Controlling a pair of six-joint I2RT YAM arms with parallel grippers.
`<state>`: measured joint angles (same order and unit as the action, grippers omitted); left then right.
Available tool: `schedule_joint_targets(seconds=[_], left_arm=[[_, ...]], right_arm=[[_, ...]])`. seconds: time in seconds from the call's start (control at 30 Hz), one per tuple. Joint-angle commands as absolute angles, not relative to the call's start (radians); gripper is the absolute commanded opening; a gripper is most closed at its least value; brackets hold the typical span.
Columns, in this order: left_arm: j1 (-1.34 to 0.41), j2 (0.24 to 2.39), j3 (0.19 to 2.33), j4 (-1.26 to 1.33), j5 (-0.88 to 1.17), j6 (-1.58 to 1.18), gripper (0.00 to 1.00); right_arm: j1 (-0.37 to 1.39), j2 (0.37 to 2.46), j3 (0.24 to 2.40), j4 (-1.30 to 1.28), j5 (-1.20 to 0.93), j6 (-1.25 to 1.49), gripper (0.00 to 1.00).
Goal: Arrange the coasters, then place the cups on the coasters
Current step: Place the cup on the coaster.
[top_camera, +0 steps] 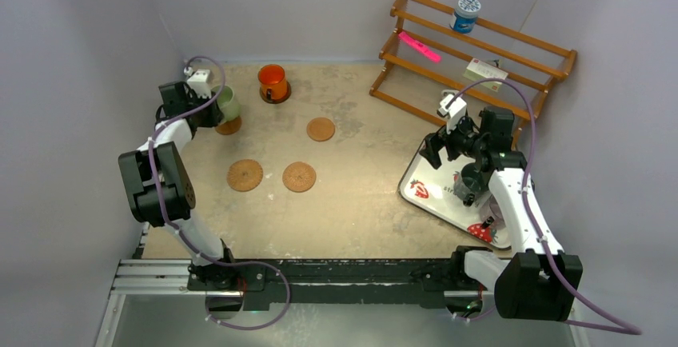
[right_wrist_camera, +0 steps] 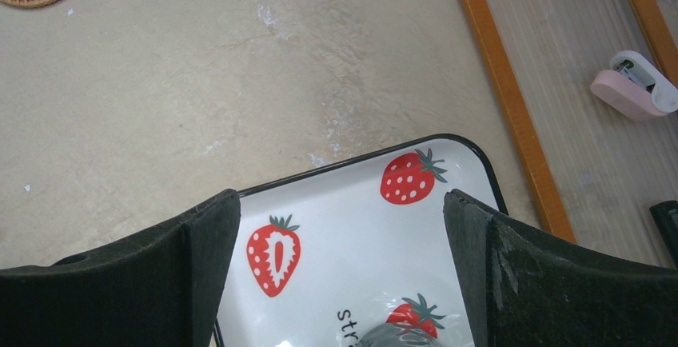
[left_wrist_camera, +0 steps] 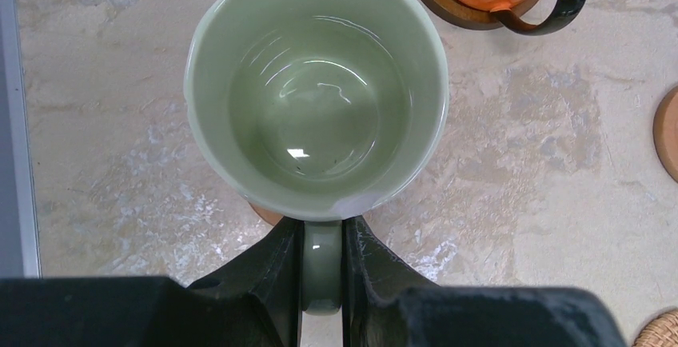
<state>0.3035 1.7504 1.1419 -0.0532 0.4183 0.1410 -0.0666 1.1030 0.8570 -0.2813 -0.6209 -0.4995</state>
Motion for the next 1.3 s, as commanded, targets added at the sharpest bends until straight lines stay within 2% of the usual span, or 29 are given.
schedule_joint_targets(seconds=[0.0, 1.27], left_arm=[[0.315, 1.723, 1.185, 0.060, 0.458, 0.136, 0.00], [0.315, 1.642, 1.082, 0.026, 0.408, 0.176, 0.00]], right_arm=[[-0.071, 1.078, 0.842, -0.261, -0.642, -0.517, 0.99], [-0.071, 1.083, 0.839, -0.278, -0.647, -0.532, 0.99]])
